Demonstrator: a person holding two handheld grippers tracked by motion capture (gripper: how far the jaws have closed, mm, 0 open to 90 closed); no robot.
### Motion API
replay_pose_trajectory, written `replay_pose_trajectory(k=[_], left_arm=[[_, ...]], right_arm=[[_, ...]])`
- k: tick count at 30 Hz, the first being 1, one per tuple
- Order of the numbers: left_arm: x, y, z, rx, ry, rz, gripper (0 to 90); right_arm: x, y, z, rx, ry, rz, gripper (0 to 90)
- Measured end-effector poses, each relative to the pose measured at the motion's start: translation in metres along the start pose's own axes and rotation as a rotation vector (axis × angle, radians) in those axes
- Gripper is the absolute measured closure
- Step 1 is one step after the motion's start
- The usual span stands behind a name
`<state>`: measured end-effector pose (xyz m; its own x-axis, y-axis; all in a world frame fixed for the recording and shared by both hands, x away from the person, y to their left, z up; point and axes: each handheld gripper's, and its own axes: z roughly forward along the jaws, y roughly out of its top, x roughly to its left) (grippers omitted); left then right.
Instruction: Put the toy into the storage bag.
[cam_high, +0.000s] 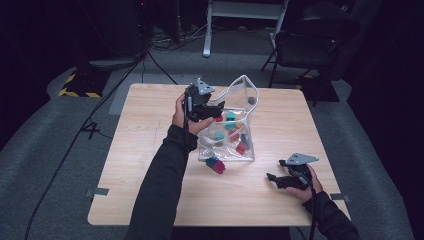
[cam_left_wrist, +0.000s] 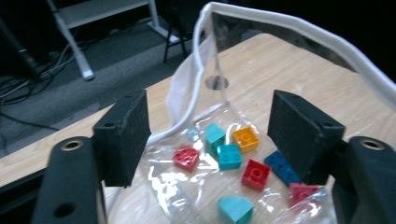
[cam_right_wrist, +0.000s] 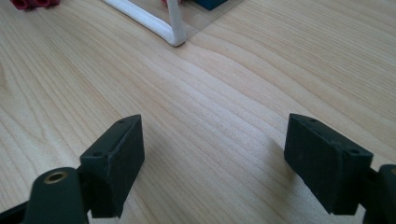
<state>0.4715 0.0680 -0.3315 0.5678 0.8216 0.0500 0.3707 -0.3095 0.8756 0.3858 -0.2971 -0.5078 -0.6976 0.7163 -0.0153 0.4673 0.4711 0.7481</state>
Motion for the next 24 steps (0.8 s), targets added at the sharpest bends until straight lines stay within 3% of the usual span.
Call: replay_pose_trajectory(k=[6, 12, 18, 21, 24], left_arm=[[0.016, -0.005, -0.014, -0.002, 0.058, -0.02, 25.4], [0.033, -0.015, -0.033, -0.005, 0.071, -0.018, 17.3], [0.052, -0.027, -0.05, -0.018, 0.083, -0.04, 15.7], [0.057, -0.034, -0.055, -0.011, 0.126, -0.043, 15.9], [0.064, -0.043, -0.058, 0.007, 0.138, -0.035, 15.8]], right_arm=[[0.0, 0.0, 0.0, 0.0, 0.0, 0.001, 20.5], [0.0, 0.0, 0.0, 0.0, 0.0, 0.001, 20.5], [0.0, 0.0, 0.0, 0.0, 0.0, 0.001, 20.5], [0.0, 0.0, 0.0, 0.0, 0.0, 0.001, 20.5], [0.0, 0.0, 0.0, 0.0, 0.0, 0.001, 20.4]])
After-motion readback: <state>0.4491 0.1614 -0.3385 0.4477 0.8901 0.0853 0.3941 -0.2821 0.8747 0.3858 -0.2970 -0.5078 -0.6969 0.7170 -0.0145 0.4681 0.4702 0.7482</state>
